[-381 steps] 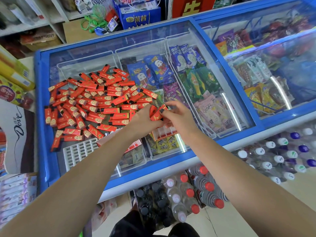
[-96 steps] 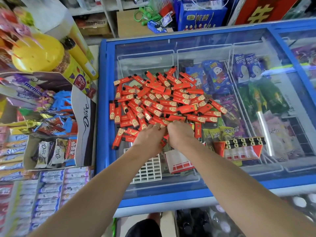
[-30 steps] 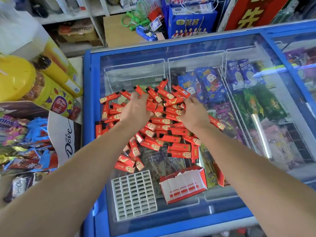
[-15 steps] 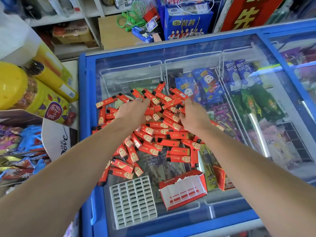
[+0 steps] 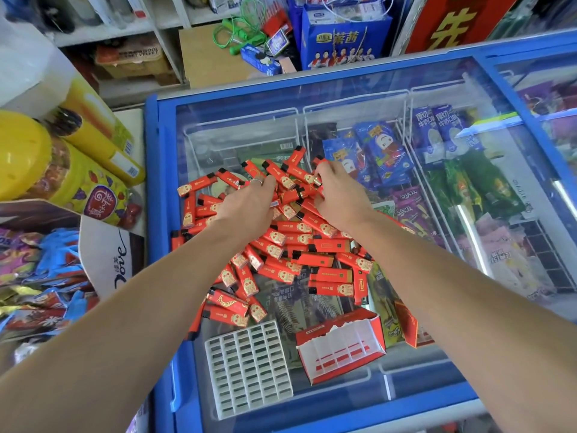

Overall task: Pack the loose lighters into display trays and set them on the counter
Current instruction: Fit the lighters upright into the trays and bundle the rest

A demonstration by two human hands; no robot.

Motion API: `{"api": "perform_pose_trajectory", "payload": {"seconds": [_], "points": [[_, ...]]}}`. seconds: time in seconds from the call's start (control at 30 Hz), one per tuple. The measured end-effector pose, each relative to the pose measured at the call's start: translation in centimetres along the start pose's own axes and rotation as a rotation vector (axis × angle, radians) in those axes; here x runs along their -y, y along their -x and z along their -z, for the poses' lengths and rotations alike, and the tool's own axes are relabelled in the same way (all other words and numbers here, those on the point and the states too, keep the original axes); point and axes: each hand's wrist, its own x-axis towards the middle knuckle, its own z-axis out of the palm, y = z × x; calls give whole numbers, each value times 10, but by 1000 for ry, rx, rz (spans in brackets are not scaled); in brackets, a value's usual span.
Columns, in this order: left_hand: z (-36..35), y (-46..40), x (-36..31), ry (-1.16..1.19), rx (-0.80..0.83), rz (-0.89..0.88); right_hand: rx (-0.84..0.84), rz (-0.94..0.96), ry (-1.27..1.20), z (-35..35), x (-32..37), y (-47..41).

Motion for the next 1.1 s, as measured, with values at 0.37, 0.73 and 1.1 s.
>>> {"api": "perform_pose_trajectory", "payload": {"seconds": [0.37, 0.73, 1.1], "points": [[-11, 0, 1, -81, -36, 0, 25, -62, 100, 2, -1, -1], [-5, 10, -12, 85, -28, 74, -25, -209, -89, 11, -12, 20], [22, 47, -82, 833, 38, 246, -205, -395, -805, 43, -19, 77]]}}
